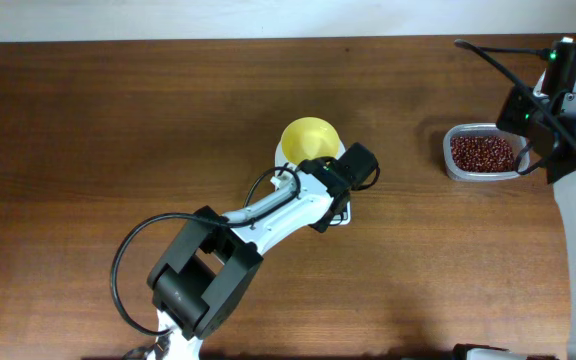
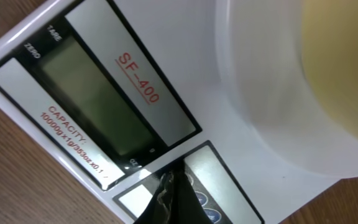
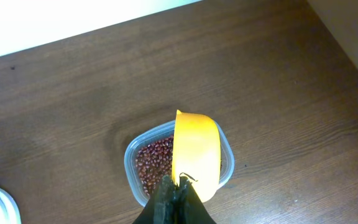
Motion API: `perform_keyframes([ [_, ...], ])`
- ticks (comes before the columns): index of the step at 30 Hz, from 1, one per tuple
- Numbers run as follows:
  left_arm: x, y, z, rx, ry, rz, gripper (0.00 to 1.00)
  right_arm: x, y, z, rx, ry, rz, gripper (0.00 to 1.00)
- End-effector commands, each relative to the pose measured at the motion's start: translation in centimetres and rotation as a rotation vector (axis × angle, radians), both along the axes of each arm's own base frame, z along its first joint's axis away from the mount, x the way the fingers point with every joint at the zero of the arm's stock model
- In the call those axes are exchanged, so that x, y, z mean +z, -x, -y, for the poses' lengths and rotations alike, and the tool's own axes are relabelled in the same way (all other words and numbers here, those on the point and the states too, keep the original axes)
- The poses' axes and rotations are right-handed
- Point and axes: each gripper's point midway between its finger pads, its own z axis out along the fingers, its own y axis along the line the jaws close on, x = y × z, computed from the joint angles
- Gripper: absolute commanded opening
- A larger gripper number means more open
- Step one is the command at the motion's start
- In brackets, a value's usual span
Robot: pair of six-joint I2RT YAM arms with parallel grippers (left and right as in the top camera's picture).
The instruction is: Scoop item into bowl and weigh 50g on scale
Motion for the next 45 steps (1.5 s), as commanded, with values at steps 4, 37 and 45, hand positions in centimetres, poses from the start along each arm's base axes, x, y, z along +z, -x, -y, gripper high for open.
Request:
perform_keyframes([
  [4, -0.8, 0.4, -0.5, -0.013, -0.035, -0.018, 0.00, 0.2, 0.0, 0.4, -0.012, 0.009, 0.003, 0.04],
  [37, -2.2, 0.2, -1.0, -0.008, -0.065, -0.005, 0.00, 0.2, 0.0, 0.3, -0.008, 0.004, 0.004, 0.04],
  [45, -3.7, 0.7, -0.9, -0.013, -0.070, -0.046, 0.00, 0.2, 0.0, 0.3, -0.008, 0.004, 0.004, 0.04],
])
